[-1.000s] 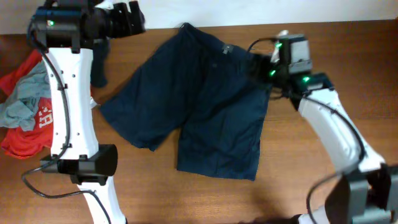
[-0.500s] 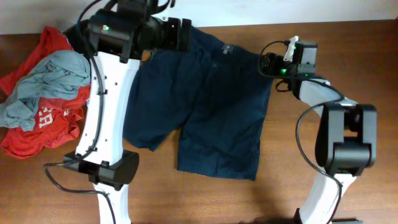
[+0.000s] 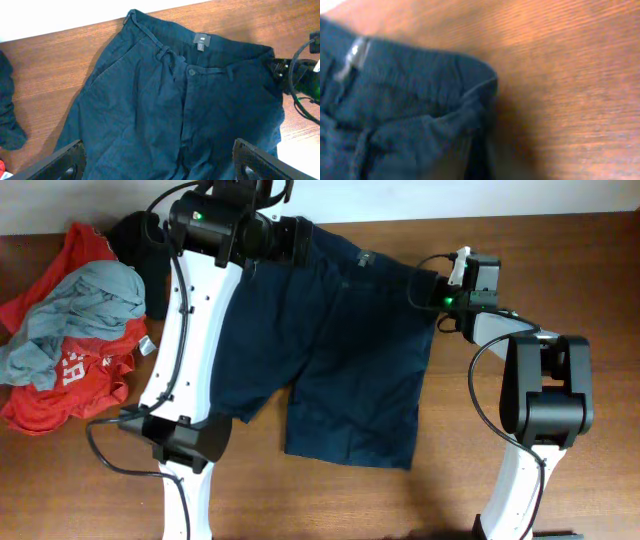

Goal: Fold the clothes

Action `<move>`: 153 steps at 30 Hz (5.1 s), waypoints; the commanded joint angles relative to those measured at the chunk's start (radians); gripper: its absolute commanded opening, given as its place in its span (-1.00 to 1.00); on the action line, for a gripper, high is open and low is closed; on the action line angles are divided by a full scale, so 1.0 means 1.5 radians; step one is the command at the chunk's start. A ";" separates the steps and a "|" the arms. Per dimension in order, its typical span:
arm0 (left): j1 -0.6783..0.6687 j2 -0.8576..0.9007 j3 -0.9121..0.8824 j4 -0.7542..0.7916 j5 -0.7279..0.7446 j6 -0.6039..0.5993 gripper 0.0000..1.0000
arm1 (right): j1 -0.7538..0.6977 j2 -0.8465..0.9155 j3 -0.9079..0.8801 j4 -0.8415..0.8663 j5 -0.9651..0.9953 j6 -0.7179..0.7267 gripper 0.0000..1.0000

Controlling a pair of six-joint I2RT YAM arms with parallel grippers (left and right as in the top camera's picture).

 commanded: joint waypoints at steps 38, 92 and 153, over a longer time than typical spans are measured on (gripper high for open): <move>-0.051 0.085 -0.033 -0.043 0.008 -0.033 0.83 | -0.116 -0.283 0.025 -0.878 0.191 0.240 -0.92; 0.010 0.410 -0.047 0.179 0.061 0.013 -0.99 | -0.079 -0.283 0.026 -0.792 0.096 0.080 0.97; 0.205 0.412 0.193 -0.102 0.152 0.034 -0.05 | -0.078 -0.283 0.026 -0.804 0.096 0.074 0.97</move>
